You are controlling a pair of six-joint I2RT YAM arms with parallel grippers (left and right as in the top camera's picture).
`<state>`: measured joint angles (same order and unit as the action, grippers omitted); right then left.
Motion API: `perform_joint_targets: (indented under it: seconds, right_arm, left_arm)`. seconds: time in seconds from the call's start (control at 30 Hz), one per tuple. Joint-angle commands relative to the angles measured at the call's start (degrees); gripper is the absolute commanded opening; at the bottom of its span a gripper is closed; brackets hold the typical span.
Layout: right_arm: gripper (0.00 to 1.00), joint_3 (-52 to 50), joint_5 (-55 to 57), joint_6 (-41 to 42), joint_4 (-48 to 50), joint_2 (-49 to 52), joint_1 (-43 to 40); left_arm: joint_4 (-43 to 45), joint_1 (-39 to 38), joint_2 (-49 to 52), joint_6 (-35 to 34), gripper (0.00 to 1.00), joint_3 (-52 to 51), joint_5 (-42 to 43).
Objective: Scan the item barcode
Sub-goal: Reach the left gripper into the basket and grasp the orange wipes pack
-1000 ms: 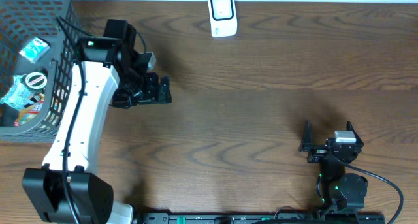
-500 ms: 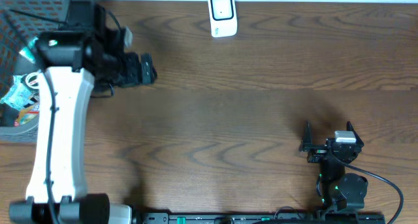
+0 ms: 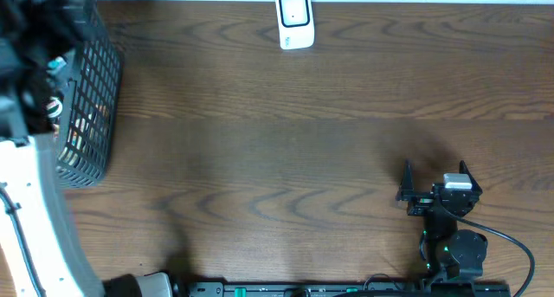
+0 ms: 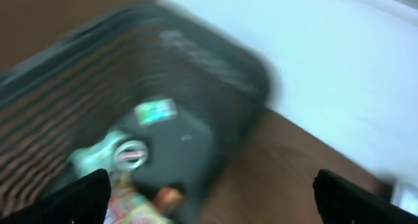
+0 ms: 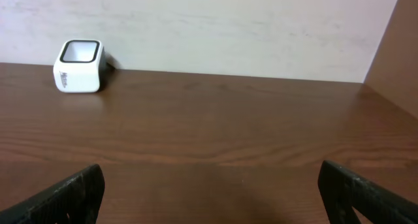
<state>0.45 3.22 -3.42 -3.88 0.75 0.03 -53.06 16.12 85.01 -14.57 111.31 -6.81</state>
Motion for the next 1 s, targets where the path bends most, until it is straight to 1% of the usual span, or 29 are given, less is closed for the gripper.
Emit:
perform_joint_targets:
  seconds: [0.0, 0.13, 0.33, 0.67, 0.83, 0.97]
  right_arm:
    - [0.99, -0.1, 0.3, 0.2, -0.2, -0.1, 0.4]
    - [0.99, -0.1, 0.3, 0.2, -0.2, -0.1, 0.4]
    - [0.99, -0.1, 0.3, 0.2, -0.1, -0.1, 0.4]
    - [0.99, -0.1, 0.3, 0.2, -0.2, -0.1, 0.4]
    - [0.99, -0.1, 0.3, 0.2, -0.2, -0.1, 0.4]
    - [0.99, -0.1, 0.3, 0.2, -0.1, -0.1, 0.4]
  left_arm:
    - [-3.5, 6.6, 2.1, -13.3, 0.98, 0.3, -3.8]
    - [-7.7, 10.3, 3.2, -13.6, 0.98, 0.1, -3.8]
    - [-8.2, 14.6, 8.9, -13.6, 0.98, -2.8, -4.2]
    - [-8.2, 14.8, 22.8, -13.6, 0.98, -3.4, -4.2]
    - [-10.8, 14.8, 28.5, -13.6, 0.98, -3.4, -3.9]
    - [-12.9, 14.8, 33.7, -12.4, 0.98, -3.4, 0.5]
